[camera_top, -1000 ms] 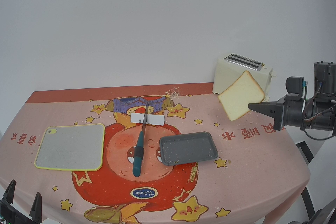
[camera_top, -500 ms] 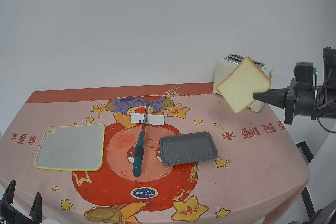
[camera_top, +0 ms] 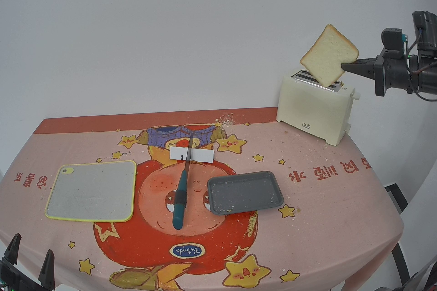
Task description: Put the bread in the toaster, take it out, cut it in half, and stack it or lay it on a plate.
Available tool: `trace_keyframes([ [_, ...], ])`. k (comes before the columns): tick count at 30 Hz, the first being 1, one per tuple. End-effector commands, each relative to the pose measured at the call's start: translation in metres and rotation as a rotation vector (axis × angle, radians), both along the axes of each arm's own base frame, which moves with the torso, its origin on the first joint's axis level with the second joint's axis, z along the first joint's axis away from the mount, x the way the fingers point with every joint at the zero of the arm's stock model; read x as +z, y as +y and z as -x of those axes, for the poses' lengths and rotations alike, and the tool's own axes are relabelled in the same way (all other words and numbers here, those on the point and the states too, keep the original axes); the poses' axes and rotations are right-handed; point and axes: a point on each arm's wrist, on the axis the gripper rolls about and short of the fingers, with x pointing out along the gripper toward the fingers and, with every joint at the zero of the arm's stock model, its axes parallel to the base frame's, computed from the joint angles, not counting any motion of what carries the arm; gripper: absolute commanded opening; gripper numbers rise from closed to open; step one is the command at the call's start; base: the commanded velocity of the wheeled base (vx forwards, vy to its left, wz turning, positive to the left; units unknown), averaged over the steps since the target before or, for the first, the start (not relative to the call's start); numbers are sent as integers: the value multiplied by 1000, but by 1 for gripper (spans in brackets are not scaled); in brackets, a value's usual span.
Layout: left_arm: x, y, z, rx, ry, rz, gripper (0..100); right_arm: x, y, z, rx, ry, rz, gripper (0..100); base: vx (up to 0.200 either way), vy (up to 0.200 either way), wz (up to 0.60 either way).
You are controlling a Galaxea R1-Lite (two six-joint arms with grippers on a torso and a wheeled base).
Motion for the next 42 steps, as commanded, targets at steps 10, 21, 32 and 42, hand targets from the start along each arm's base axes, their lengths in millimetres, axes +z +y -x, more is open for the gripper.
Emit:
trace_keyframes([
  [10,-5,0,-1,0,9,-2,100,-30,-16,-47,-40,67,37,0,0,0,0],
  [21,-5,0,-1,2,7,-4,100,-27,-17,-46,-45,58,38,0,0,-182,0],
  [32,-5,0,-1,0,7,-4,100,-29,-15,-52,-37,53,43,0,0,-200,0],
  [42,-5,0,-1,0,9,-4,100,-33,-2,-58,-5,61,47,0,20,-20,0],
])
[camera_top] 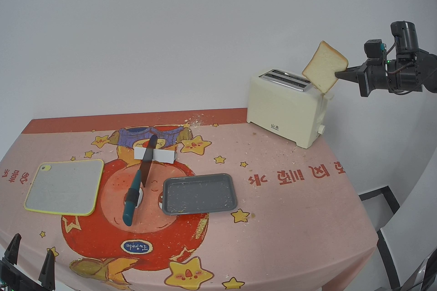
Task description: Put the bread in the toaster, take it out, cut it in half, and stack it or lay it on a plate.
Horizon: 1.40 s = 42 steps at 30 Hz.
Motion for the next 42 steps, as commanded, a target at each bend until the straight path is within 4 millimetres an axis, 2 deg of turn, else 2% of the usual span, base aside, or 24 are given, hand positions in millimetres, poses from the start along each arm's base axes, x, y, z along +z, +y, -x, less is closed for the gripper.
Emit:
trace_keyframes([
  [1,-5,0,-1,1,8,0,100,-4,5,-2,14,11,1,0,200,0,0],
  [4,-5,0,-1,1,8,0,100,-4,9,-2,23,9,1,0,200,0,0],
  [10,-5,0,-1,1,8,0,100,-5,8,-8,19,6,2,0,0,0,0],
  [20,-5,0,-1,1,8,0,100,-14,12,-30,23,11,3,0,0,0,0],
  [30,-5,0,-1,1,8,-1,100,-33,17,-65,29,9,14,0,0,0,0],
  [42,-5,0,-1,1,8,-1,100,-39,19,-79,32,2,19,0,0,0,0],
])
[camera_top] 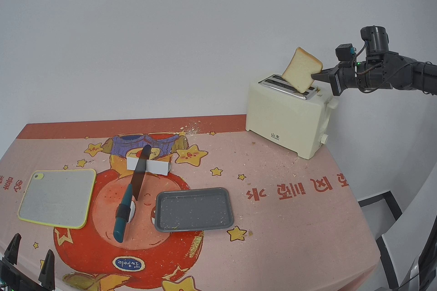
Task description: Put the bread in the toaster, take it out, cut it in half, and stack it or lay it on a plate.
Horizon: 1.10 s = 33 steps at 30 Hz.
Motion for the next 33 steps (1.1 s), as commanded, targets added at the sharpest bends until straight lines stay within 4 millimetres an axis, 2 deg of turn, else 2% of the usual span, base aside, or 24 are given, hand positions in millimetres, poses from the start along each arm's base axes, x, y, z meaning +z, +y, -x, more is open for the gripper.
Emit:
trace_keyframes([
  [1,-5,0,-1,1,7,1,100,-8,0,-5,0,16,2,0,0,0,0],
  [33,-5,0,-1,1,7,1,100,-20,0,-6,-25,48,41,0,0,0,0],
])
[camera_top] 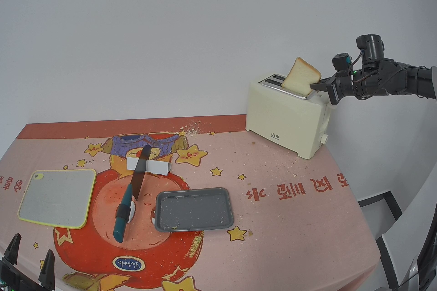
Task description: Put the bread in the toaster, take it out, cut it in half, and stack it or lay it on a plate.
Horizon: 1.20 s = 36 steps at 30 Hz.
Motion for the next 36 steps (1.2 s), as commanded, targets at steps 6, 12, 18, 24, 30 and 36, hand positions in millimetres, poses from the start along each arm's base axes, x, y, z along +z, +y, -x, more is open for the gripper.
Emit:
trace_keyframes([
  [6,-5,0,-1,0,7,0,100,1,2,1,-18,-1,7,0,0,0,0],
  [12,-5,0,-1,0,7,1,100,1,6,1,-8,-3,8,0,0,0,0],
  [18,-5,0,-1,0,7,0,100,0,6,-1,-19,-3,13,0,0,0,0],
  [24,-5,0,-1,0,7,1,100,-1,6,-1,-37,-2,25,0,0,0,0],
  [30,-5,0,-1,0,7,1,100,0,9,0,-30,-4,25,100,0,0,0],
  [36,-5,0,-1,0,7,1,100,2,9,-1,-29,-16,19,100,0,0,0],
])
